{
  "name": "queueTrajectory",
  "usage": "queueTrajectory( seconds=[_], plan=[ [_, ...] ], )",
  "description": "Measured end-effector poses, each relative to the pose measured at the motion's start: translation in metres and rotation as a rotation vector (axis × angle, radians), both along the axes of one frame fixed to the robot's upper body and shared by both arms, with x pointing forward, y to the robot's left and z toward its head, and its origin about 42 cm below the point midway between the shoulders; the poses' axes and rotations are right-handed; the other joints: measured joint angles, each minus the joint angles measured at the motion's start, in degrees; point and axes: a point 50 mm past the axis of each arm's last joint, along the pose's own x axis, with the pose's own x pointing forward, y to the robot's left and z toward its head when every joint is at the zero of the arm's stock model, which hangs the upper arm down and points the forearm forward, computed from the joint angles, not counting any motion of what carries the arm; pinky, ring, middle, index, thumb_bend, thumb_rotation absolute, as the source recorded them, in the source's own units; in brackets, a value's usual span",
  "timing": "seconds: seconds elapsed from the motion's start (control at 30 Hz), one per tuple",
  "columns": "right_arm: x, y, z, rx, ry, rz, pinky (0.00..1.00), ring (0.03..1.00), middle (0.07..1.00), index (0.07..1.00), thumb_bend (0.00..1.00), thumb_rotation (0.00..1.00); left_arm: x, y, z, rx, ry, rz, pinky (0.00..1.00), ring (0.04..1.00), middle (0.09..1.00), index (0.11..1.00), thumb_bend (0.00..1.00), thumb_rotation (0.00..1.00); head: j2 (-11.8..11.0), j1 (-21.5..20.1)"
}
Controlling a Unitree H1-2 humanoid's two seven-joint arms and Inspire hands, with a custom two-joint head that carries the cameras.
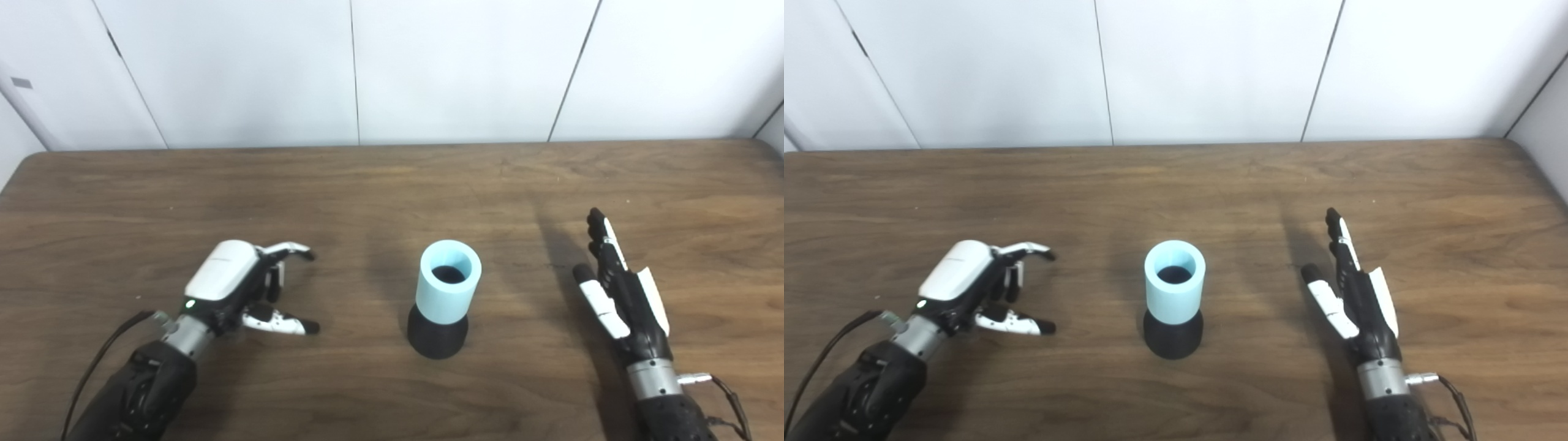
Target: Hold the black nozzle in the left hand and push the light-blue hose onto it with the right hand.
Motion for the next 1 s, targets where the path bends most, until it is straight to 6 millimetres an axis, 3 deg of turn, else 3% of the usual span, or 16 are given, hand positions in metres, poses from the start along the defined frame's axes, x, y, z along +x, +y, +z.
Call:
queueTrajectory(
  seconds=[0.13,0.23,0.3,0.4,0.53,0.6,0.63,0.73,0.77,0.83,1.0],
  plan=[
    [0.003,-0.001,0.0,-0.003,-0.002,-0.007,0.99,1.0,1.0,1.0,0.5,0.9,0.003,0.024,0.003,-0.058,-0.064,0.113,0.59,0.639,0.588,0.335,0.43,0.43,-0.35,0.18],
    [0.005,-0.002,0.0,-0.01,-0.004,-0.017,0.99,1.0,1.0,1.0,0.48,0.92,0.002,0.037,0.005,-0.098,-0.084,0.178,0.63,0.639,0.589,0.366,0.39,0.09,-0.7,0.35],
    [0.006,-0.003,0.0,-0.02,-0.005,-0.022,1.0,1.0,1.0,1.0,0.47,0.93,0.0,0.043,0.007,-0.161,-0.092,0.218,0.64,0.658,0.61,0.313,0.39,0.02,-0.79,0.35],
    [0.011,-0.004,0.0,-0.025,-0.008,-0.035,1.0,1.0,1.0,1.0,0.5,0.94,-0.002,0.053,0.008,-0.283,-0.089,0.285,0.67,0.7,0.639,0.258,0.38,0.0,-1.14,0.53],
    [0.016,-0.008,0.001,-0.017,-0.012,-0.058,1.0,1.0,1.0,1.0,0.56,0.93,-0.006,0.063,0.007,-0.432,-0.068,0.338,0.7,0.721,0.65,0.317,0.36,0.0,-1.58,0.53],
    [0.018,-0.009,0.0,-0.01,-0.012,-0.06,1.0,1.0,1.0,1.0,0.56,0.93,-0.007,0.064,0.006,-0.476,-0.057,0.356,0.63,0.671,0.639,0.335,0.38,0.0,-1.84,0.61],
    [0.019,-0.009,0.0,-0.01,-0.012,-0.061,1.0,1.0,1.0,1.0,0.55,0.93,-0.006,0.063,0.006,-0.488,-0.062,0.36,0.57,0.618,0.606,0.346,0.46,0.02,-2.02,0.79],
    [0.021,-0.011,0.0,-0.013,-0.012,-0.063,1.0,1.0,1.0,1.0,0.55,0.93,-0.004,0.058,0.006,-0.513,-0.087,0.344,0.5,0.537,0.507,0.457,0.51,0.01,-2.2,0.97],
    [0.021,-0.011,0.0,-0.014,-0.012,-0.063,0.99,1.0,1.0,1.0,0.55,0.93,-0.002,0.057,0.007,-0.518,-0.098,0.338,0.47,0.503,0.496,0.334,0.51,0.0,-2.29,1.05],
    [0.022,-0.013,0.0,-0.017,-0.011,-0.064,0.99,1.0,1.0,1.0,0.55,0.94,0.001,0.055,0.006,-0.529,-0.127,0.346,0.41,0.46,0.497,0.212,0.51,0.0,-2.64,1.14],
    [0.028,-0.015,-0.001,-0.02,-0.014,-0.064,0.99,1.0,1.0,0.999,0.56,0.93,0.006,0.053,0.009,-0.604,-0.171,0.342,0.37,0.435,0.507,0.16,0.5,0.0,-2.9,1.41]
  ],
)
